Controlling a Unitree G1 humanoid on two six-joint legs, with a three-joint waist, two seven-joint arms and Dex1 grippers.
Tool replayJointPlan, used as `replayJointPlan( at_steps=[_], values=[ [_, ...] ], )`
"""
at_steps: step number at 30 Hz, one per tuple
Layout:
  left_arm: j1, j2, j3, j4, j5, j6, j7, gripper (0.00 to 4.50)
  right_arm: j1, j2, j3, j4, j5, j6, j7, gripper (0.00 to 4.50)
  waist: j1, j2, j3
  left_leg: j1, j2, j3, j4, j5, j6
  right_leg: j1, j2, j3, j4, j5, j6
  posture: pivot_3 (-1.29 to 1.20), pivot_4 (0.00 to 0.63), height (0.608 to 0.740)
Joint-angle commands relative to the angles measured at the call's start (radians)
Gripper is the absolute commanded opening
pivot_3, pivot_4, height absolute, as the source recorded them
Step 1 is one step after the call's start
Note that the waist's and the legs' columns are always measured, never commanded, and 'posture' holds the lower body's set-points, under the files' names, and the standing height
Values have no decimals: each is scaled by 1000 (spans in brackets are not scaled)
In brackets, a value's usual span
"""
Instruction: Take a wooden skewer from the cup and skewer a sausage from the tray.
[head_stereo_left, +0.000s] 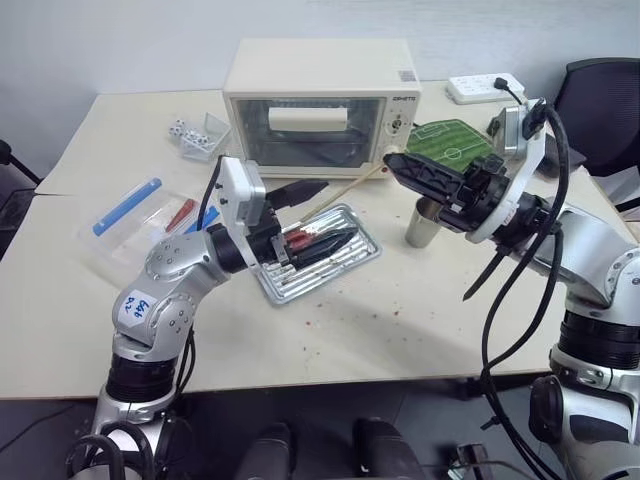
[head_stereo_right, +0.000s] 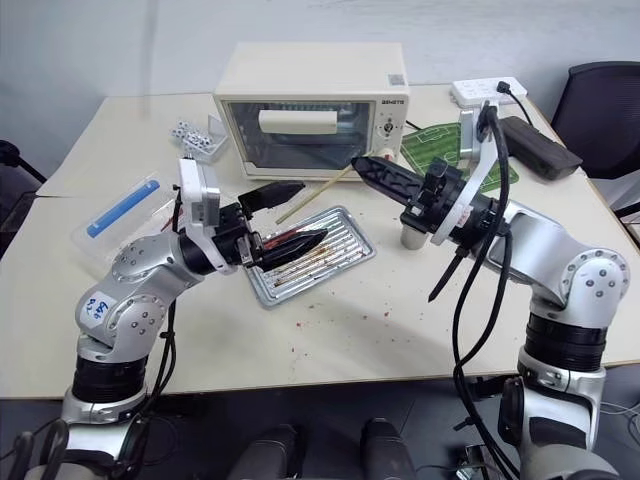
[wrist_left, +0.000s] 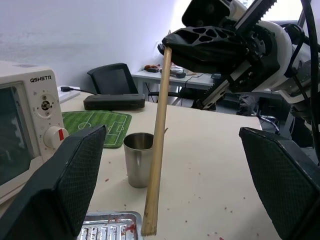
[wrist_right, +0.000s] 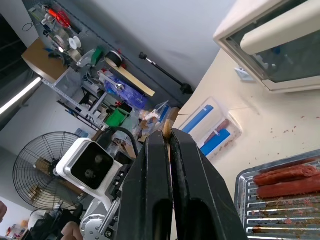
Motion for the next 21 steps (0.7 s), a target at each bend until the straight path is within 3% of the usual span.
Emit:
replayJointPlan(
  at_steps=[1, 6, 21],
  values=[
    [-7, -3, 27, -48, -30, -13, 2, 3704, -23, 1, -33, -11, 25, -2, 1, 0, 0, 0, 0, 0, 0, 0, 0, 0, 0, 0, 0, 0, 0, 0, 0, 0, 150, 740],
    [-11, 1, 29, -41, -28, -8, 4, 2165, -34, 33, -60, 4, 25, -10, -14, 0, 0, 0, 0, 0, 0, 0, 0, 0, 0, 0, 0, 0, -1, 0, 0, 0, 150, 740],
    [-38, 15, 53, -23, -41, -8, 2, 2165, -37, 60, -123, 27, 25, 53, 21, 0, 0, 0, 0, -6, 0, 0, 0, 0, 0, -7, 0, 0, 1, 0, 0, 0, 150, 740]
  ],
)
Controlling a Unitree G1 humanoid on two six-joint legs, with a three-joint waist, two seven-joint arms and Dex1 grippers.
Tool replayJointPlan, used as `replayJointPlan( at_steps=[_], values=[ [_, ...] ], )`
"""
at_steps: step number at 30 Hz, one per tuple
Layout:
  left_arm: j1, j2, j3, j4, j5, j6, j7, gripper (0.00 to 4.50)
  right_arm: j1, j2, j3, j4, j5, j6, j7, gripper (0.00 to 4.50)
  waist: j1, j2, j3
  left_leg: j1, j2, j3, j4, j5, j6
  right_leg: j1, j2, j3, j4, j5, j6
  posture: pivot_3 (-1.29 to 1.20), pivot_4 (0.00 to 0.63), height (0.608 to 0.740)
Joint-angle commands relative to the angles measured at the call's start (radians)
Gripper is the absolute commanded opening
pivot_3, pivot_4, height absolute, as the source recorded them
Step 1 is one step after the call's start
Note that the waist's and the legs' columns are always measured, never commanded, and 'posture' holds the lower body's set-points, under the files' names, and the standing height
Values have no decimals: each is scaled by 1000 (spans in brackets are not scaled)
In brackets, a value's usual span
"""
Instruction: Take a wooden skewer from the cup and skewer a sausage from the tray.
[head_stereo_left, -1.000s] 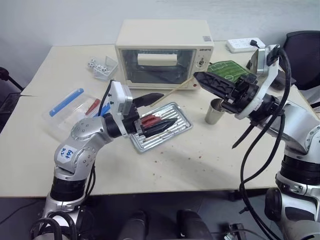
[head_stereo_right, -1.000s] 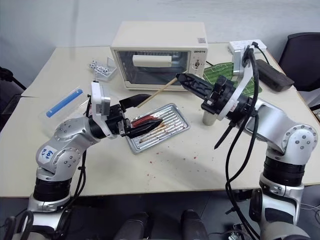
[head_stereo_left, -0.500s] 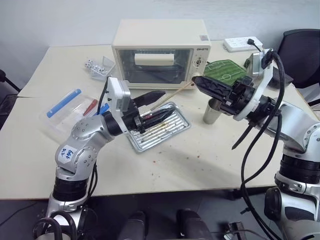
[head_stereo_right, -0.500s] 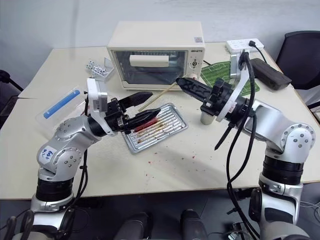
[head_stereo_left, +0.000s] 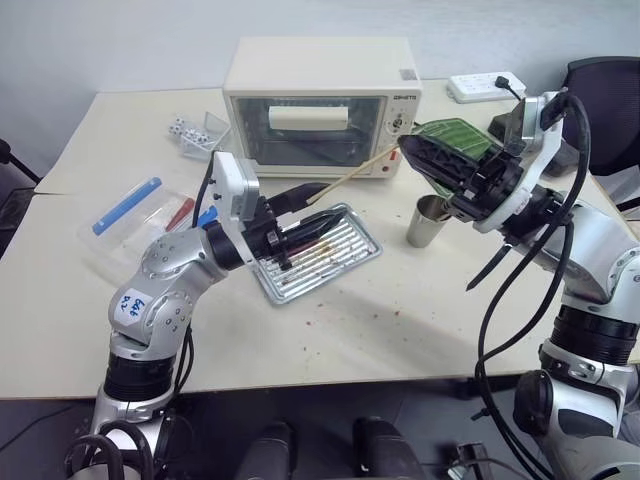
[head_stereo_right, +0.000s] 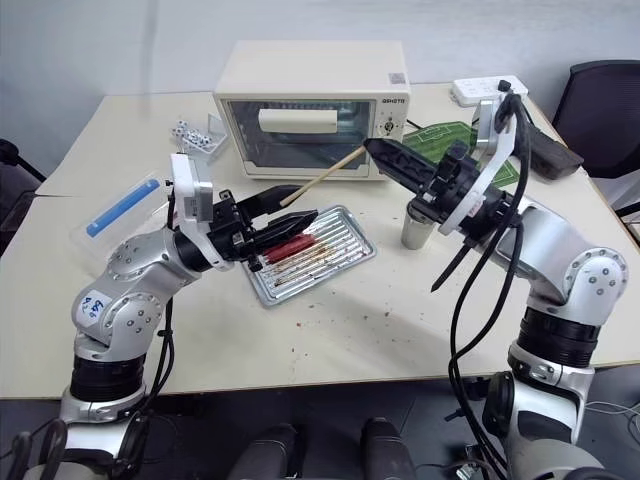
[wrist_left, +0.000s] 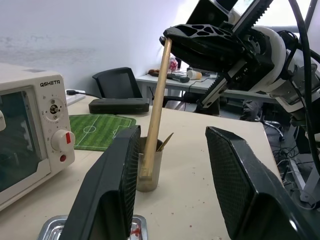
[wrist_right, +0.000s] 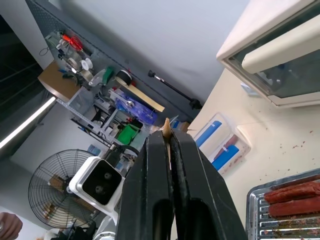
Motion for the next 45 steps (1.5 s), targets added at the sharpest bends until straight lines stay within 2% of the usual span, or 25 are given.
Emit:
replayJointPlan(
  at_steps=[1, 3, 4, 6, 9, 26, 29, 44, 45],
  values=[
    [-29, 6, 39, -26, -32, -8, 0, 2165, -4, -8, -23, -19, 25, 16, 29, 0, 0, 0, 0, -1, 0, 0, 0, 0, 0, -1, 0, 0, 1, 0, 0, 0, 150, 740],
    [-29, 3, 41, -28, -36, -7, 3, 2165, -1, -8, -24, -22, 25, 18, 33, 0, 0, 0, 0, -2, 0, 0, 0, 0, 0, -2, 0, 0, 1, 0, 0, 0, 150, 740],
    [-29, 0, 41, -30, -38, -7, 4, 1989, -2, -7, -24, -23, 25, 17, 33, 0, 0, 0, 0, -2, 0, 0, 0, 0, 0, -2, 0, 0, 0, 0, 0, 0, 150, 740],
    [-30, -4, 38, -33, -41, -4, 7, 1601, -4, -4, -24, -22, 25, 14, 31, 0, 1, 0, 0, -4, 0, 0, 0, 0, 0, -3, 0, 0, 0, 0, 0, 0, 150, 740],
    [-26, -5, 28, -36, -37, 1, 8, 729, -9, 2, -27, -23, 25, 7, 24, 0, 1, 0, 0, -6, 0, 0, 1, 0, 0, -4, 0, 0, 0, 0, 0, 0, 150, 740],
    [-61, -20, 35, -4, -32, -2, 30, 729, -20, 24, -39, -23, 25, 3, 27, 0, 1, 0, 0, -7, 0, 0, 2, 1, -1, -4, 0, -1, 0, 0, 1, 0, 150, 740],
    [-67, -18, 40, -7, -38, 6, 32, 267, -10, 20, -36, -23, 25, 5, 29, 0, 1, 0, 0, -7, 0, 0, 2, 1, -1, -4, 0, -1, 0, 0, 1, 0, 150, 740],
    [-63, -16, 45, -2, -35, 6, 41, 125, -14, 18, -42, -17, 25, 6, 41, 0, 1, 0, 0, -7, 0, 0, 2, 1, -1, -4, 0, -1, 1, 0, 1, 0, 150, 740],
    [-64, -12, 46, 2, -32, 4, 38, 0, -11, 20, -45, -19, 25, 5, 43, 475, 1, 0, 0, -7, 0, 0, 2, 1, -1, -4, 0, -1, 1, 0, 1, 0, 150, 740]
  ],
)
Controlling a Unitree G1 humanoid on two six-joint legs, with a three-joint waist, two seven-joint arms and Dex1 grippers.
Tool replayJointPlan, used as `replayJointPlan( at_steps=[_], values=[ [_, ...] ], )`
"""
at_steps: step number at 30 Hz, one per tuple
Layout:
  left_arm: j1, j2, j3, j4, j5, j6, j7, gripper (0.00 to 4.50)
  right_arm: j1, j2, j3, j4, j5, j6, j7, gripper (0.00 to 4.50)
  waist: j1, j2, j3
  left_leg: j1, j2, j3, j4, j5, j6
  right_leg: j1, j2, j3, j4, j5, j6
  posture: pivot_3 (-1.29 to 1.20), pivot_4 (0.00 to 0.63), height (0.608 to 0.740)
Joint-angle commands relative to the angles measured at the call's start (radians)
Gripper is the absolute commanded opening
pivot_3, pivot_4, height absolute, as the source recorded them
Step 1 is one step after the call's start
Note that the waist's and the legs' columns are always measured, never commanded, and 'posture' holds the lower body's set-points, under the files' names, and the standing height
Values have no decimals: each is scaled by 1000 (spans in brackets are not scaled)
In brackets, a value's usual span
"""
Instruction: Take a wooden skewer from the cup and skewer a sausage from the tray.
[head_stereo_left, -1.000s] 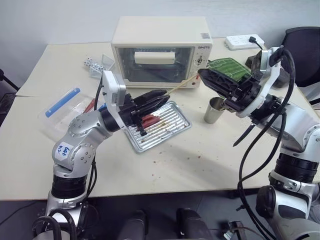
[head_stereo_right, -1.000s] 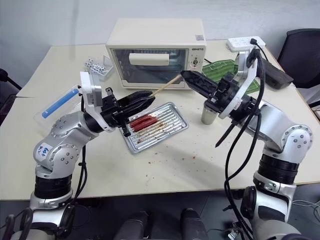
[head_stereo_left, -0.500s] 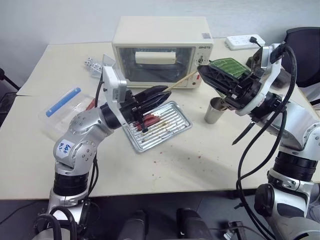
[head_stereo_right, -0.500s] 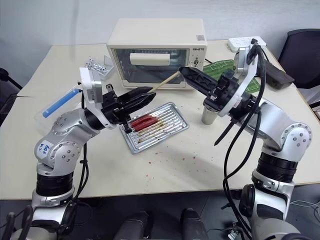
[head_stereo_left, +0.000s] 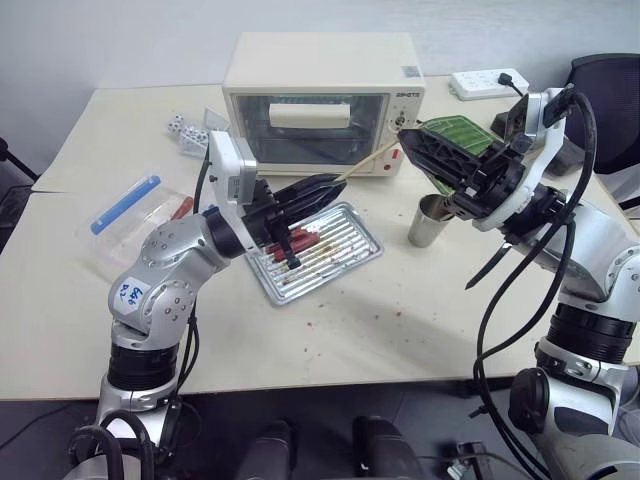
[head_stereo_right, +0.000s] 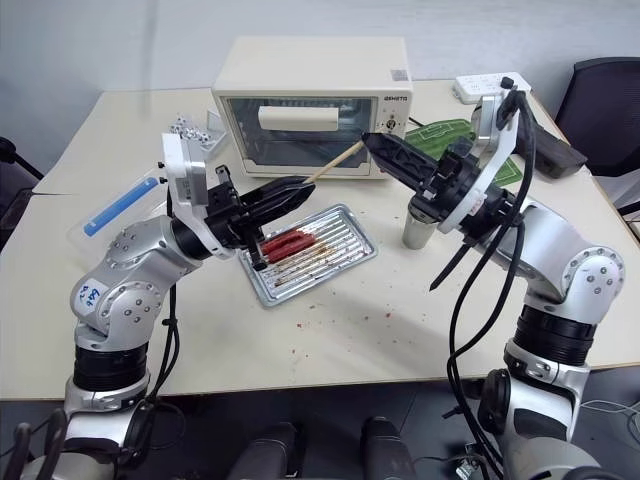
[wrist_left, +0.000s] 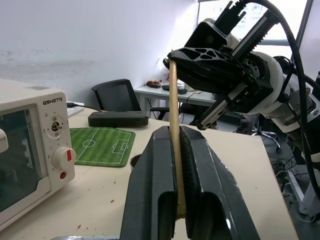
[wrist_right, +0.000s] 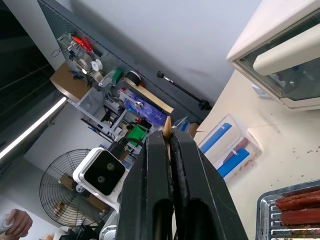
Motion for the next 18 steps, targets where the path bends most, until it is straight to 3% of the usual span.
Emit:
replayJointPlan(
  at_steps=[1, 5, 10, 14, 18],
  values=[
    [-10, 11, 34, 0, 4, -18, 14, 0, 3, -2, -37, -27, 25, -2, 25, 671, 0, 0, 0, 0, 0, 0, 0, 0, 0, 0, 0, 0, 0, 0, 0, 0, 150, 740],
    [-16, 37, 50, 26, 17, -23, 3, 0, -2, -32, -40, -19, 25, -1, 20, 2037, 0, 0, 0, 0, 0, 0, 0, 0, 0, 0, 0, 0, 0, 0, 0, 0, 150, 740],
    [11, 151, 115, 65, 34, -15, -33, 0, -37, -188, 50, 12, -20, 29, 31, 3725, -2, 0, 0, 0, 0, 0, 0, 0, 0, 0, 0, 0, 0, 0, 0, 0, 150, 740],
    [114, 318, 215, 108, 65, -17, -87, 0, -121, -331, 288, -42, -495, 1, 317, 3725, -26, 0, 0, 0, 0, 2, -2, 0, 1, -3, 1, 2, 0, 0, 0, 0, 150, 740],
    [210, 402, 280, 103, 78, -19, -112, 0, -195, -412, 627, -22, -1024, -268, 677, 3725, -24, 0, 0, 0, 1, 2, -3, 0, 1, -5, 1, 1, -2, -1, -1, 0, 150, 740]
  ],
)
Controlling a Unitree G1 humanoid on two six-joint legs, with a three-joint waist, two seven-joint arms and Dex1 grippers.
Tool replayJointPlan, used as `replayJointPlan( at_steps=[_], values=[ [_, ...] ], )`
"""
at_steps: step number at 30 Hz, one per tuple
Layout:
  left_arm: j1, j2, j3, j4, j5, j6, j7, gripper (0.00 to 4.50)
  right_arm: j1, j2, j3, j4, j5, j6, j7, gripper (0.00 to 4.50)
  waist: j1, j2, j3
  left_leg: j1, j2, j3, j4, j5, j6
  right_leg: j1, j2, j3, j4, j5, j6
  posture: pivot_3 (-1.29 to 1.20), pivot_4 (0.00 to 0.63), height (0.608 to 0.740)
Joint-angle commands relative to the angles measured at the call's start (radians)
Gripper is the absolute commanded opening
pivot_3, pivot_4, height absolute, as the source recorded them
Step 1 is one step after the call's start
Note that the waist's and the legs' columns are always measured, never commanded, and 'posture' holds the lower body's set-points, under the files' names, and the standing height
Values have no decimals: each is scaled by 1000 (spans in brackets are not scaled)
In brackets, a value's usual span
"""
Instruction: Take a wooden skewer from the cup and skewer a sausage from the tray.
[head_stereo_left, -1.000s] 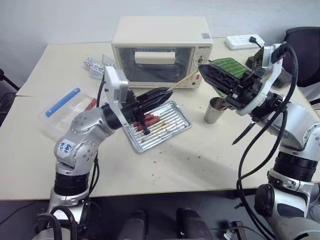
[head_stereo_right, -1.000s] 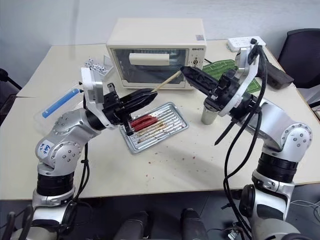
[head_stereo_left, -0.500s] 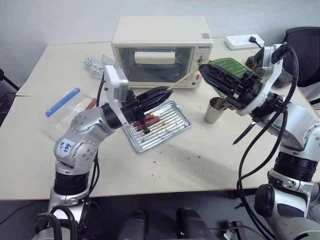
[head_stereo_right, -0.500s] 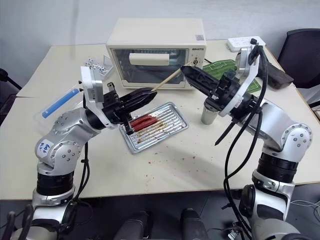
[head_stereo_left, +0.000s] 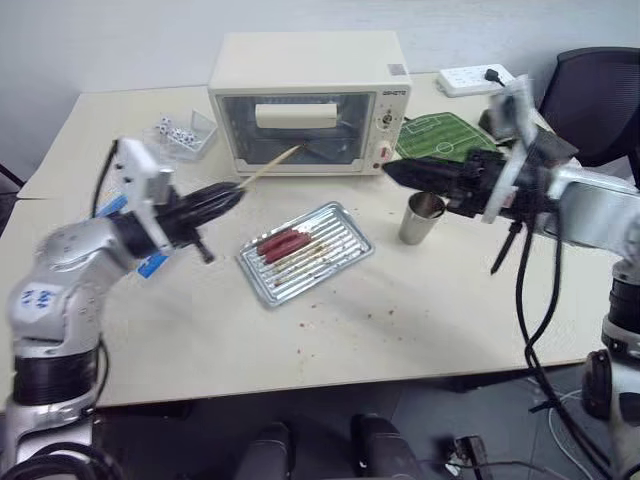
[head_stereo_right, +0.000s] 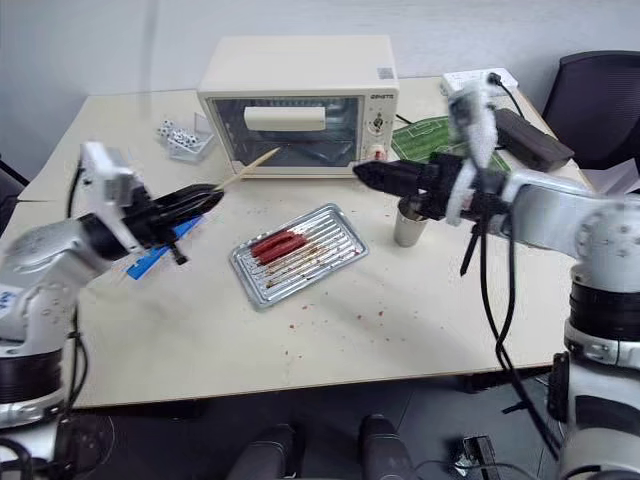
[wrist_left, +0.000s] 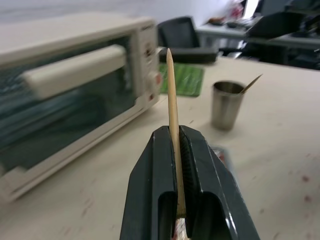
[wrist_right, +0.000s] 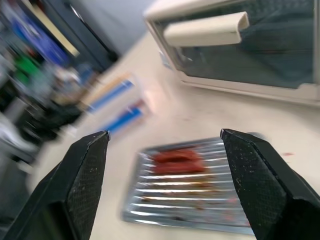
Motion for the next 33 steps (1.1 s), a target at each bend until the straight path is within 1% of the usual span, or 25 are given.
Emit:
replayJointPlan(
  at_steps=[1, 2, 3, 6, 8, 10, 11, 13, 15, 19, 23, 33],
  values=[
    [78, 57, 84, -35, 16, -19, -28, 0, -76, -22, 271, 26, -441, -270, 289, 3725, 0, 0, 0, 0, 0, 0, 0, 0, 0, 0, -1, 0, 0, 0, 0, 0, 150, 740],
    [119, 68, 106, -46, 18, -17, -31, 0, -107, 6, 352, 74, -555, -353, 351, 3725, -4, 0, 0, 0, -1, 0, 0, 0, 0, 0, -1, 0, 0, 0, 0, 0, 150, 740],
    [145, 76, 120, -53, 18, -17, -31, 0, -128, 30, 399, 115, -634, -413, 398, 3725, -7, 0, 0, 0, -1, 2, 0, 0, 0, -2, -2, 1, 0, 0, 0, 0, 150, 740],
    [227, 88, 153, -85, 16, -20, -40, 0, -174, 126, 506, 270, -837, -588, 512, 3725, -3, -1, 0, -3, -1, 6, -1, 1, -2, -8, -3, 2, 4, 0, 0, 0, 150, 740],
    [273, 93, 166, -110, 19, -23, -44, 0, -197, 195, 546, 376, -936, -680, 570, 3725, -2, -1, 0, -3, -1, 7, -1, 3, -5, -10, -3, 2, 8, 0, 0, 0, 150, 740],
    [313, 95, 184, -139, 23, -25, -43, 0, -217, 271, 559, 492, -1003, -748, 605, 3725, -2, -2, 0, -3, -1, 7, -1, 3, -6, -10, -4, 2, 9, 0, 0, 0, 150, 740],
    [332, 91, 198, -156, 20, -21, -35, 0, -231, 315, 560, 559, -1031, -782, 620, 3551, -2, -2, 0, -3, -1, 7, -1, 3, -6, -10, -4, 2, 8, 0, 0, 0, 150, 740],
    [362, 84, 218, -193, 10, -9, -22, 0, -258, 385, 552, 671, -1080, -841, 645, 3158, -2, -2, 0, -3, -1, 7, -1, 3, -6, -10, -4, 2, 9, 0, 0, 0, 150, 740],
    [380, 81, 225, -215, 5, -2, -15, 0, -274, 426, 533, 740, -1116, -878, 665, 2511, -1, -2, 0, -3, -1, 7, -1, 3, -7, -10, -4, 2, 9, 0, 0, 0, 150, 740],
    [421, 76, 229, -263, 1, 5, -11, 0, -309, 503, 508, 864, -1171, -947, 693, 2511, -3, -2, 0, -3, -1, 6, -1, 3, -8, -10, -4, 0, 10, 0, 0, 0, 150, 740],
    [418, 74, 237, -271, -5, 12, 6, 0, -327, 560, 488, 965, -1225, -1004, 710, 2511, -5, -2, 0, -2, 0, 6, -1, 4, -9, -10, -4, 0, 13, 0, 0, 0, 150, 740],
    [396, 82, 242, -289, -27, 33, 31, 0, -352, 643, 434, 1110, -1316, -1087, 739, 2511, -15, -2, 0, -2, 0, 6, -1, 4, -10, -11, -3, -1, 15, 0, -1, 0, 150, 740]
  ],
)
